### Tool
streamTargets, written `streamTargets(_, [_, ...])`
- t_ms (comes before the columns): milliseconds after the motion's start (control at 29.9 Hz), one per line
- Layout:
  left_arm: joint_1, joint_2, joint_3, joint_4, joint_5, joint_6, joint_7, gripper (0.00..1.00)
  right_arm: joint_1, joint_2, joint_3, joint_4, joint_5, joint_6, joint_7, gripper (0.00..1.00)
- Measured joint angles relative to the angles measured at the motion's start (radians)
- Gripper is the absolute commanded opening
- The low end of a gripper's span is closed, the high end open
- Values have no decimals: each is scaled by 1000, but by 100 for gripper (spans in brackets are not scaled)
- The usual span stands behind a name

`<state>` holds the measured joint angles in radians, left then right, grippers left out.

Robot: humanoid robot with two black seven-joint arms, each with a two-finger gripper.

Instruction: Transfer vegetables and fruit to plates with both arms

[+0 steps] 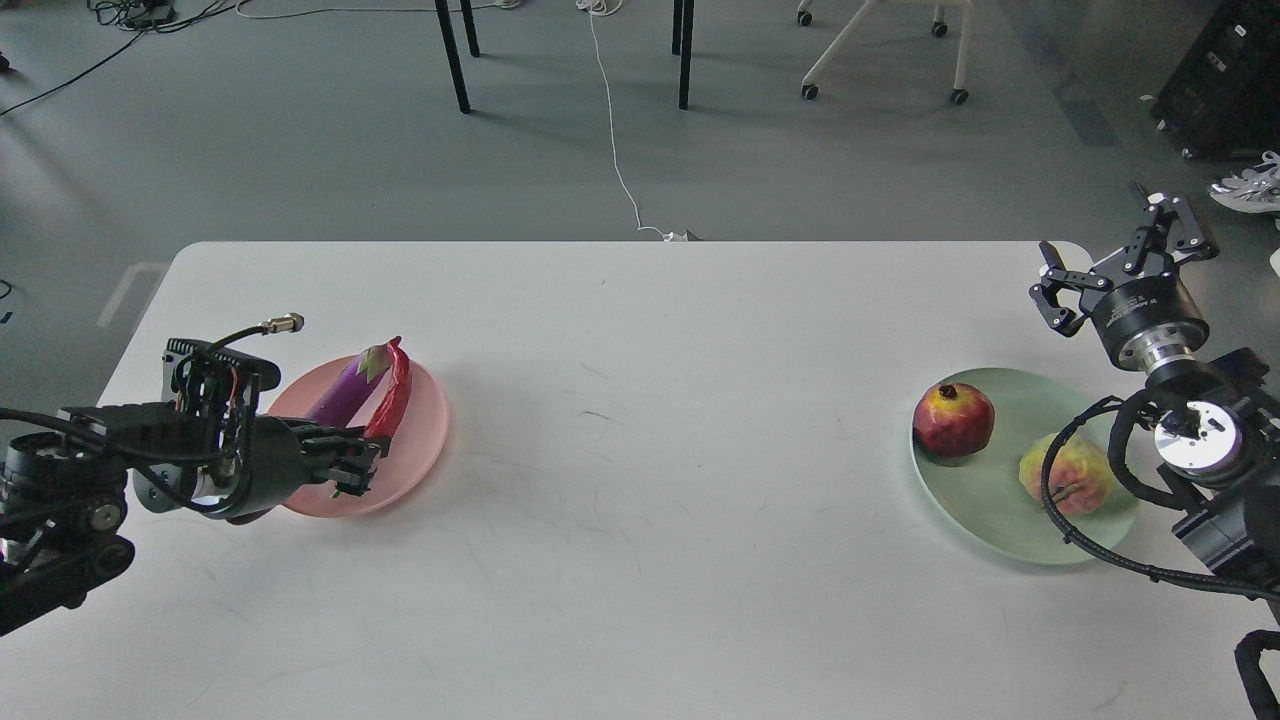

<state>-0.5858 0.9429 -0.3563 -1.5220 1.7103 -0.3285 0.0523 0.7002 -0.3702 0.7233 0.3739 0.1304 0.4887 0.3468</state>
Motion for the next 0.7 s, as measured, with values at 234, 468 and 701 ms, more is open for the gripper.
streamTargets(234, [21, -14, -2, 17, 5, 0, 7, 44, 0, -7, 1, 0, 0, 0, 0, 98])
streamTargets(468, [29, -14, -60, 17, -17, 23, 8, 97, -2, -7, 1, 0, 0, 0, 0, 99])
streamTargets(701, [19, -109, -237, 74, -273, 222, -1, 98, 13, 4, 15, -1, 0, 0, -1, 99])
